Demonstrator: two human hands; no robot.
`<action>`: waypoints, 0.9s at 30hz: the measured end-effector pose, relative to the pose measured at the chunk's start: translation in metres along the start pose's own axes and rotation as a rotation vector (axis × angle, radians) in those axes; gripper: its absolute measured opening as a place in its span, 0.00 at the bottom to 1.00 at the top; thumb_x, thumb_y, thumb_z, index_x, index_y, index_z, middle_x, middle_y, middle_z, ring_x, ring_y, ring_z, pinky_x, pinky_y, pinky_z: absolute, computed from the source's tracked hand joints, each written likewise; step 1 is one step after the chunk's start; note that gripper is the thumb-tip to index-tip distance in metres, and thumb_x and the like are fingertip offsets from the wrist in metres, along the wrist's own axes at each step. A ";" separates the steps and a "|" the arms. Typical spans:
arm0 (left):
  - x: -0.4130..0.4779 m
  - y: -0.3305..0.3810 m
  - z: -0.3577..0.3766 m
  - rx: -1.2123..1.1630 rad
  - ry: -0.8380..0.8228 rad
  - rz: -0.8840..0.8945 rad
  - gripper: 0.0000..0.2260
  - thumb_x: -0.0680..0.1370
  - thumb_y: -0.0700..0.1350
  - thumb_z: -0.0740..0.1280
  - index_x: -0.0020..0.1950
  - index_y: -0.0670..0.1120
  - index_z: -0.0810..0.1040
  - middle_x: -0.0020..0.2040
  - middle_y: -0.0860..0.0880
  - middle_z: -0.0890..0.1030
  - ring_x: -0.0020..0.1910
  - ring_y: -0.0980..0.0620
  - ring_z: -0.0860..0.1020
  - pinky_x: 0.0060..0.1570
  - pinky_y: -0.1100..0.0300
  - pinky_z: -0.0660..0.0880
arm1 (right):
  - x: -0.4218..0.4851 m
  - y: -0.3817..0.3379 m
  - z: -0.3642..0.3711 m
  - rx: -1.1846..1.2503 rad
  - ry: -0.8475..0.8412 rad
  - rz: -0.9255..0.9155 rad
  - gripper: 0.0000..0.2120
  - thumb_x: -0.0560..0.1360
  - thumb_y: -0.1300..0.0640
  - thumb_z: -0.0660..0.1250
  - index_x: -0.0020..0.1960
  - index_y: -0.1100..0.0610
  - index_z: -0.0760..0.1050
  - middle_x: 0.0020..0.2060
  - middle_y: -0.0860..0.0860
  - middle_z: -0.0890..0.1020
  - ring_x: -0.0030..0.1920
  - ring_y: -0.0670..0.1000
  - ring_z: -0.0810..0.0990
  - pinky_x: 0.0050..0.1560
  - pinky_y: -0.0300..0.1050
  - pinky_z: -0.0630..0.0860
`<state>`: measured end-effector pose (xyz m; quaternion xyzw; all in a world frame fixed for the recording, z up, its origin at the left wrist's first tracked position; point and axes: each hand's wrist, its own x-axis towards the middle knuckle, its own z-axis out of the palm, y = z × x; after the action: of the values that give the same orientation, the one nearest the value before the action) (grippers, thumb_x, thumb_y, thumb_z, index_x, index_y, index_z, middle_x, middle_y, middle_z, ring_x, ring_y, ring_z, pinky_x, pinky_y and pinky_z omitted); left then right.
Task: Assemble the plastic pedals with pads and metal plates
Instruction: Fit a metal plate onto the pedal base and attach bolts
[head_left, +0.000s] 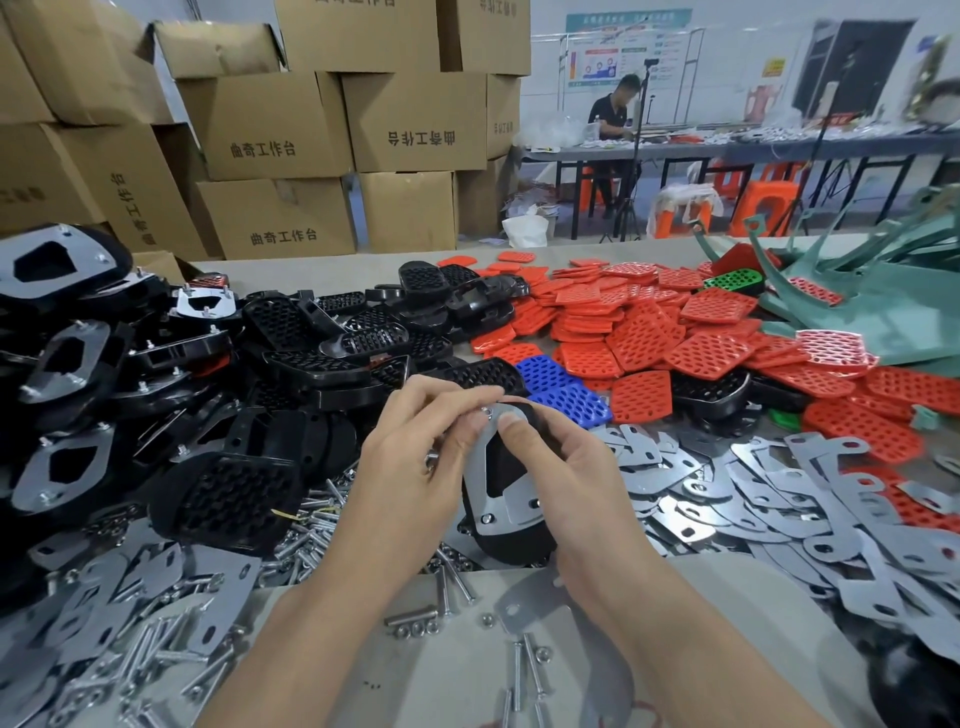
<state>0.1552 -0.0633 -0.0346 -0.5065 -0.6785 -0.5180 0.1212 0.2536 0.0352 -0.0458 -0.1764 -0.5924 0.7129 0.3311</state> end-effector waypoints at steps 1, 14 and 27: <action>0.000 0.001 -0.001 0.003 -0.001 0.002 0.10 0.82 0.45 0.66 0.59 0.57 0.81 0.51 0.55 0.76 0.53 0.50 0.78 0.52 0.67 0.72 | 0.000 0.000 0.000 -0.005 0.006 -0.003 0.09 0.82 0.56 0.68 0.51 0.46 0.85 0.48 0.52 0.88 0.54 0.56 0.85 0.62 0.56 0.80; 0.001 -0.001 0.002 -0.031 0.074 -0.049 0.05 0.78 0.51 0.68 0.48 0.51 0.80 0.47 0.58 0.78 0.48 0.53 0.78 0.46 0.64 0.74 | -0.002 0.001 0.002 -0.027 -0.009 -0.062 0.12 0.82 0.57 0.68 0.49 0.40 0.85 0.48 0.51 0.87 0.46 0.46 0.84 0.53 0.41 0.80; 0.001 -0.002 0.000 -0.043 0.036 -0.038 0.05 0.78 0.48 0.68 0.50 0.49 0.82 0.48 0.58 0.78 0.50 0.53 0.79 0.47 0.67 0.73 | -0.002 0.000 0.001 -0.013 0.006 -0.034 0.07 0.81 0.56 0.69 0.52 0.46 0.85 0.48 0.52 0.87 0.45 0.47 0.85 0.53 0.43 0.80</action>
<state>0.1533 -0.0623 -0.0349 -0.4867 -0.6746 -0.5435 0.1125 0.2538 0.0329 -0.0458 -0.1705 -0.5991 0.7028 0.3437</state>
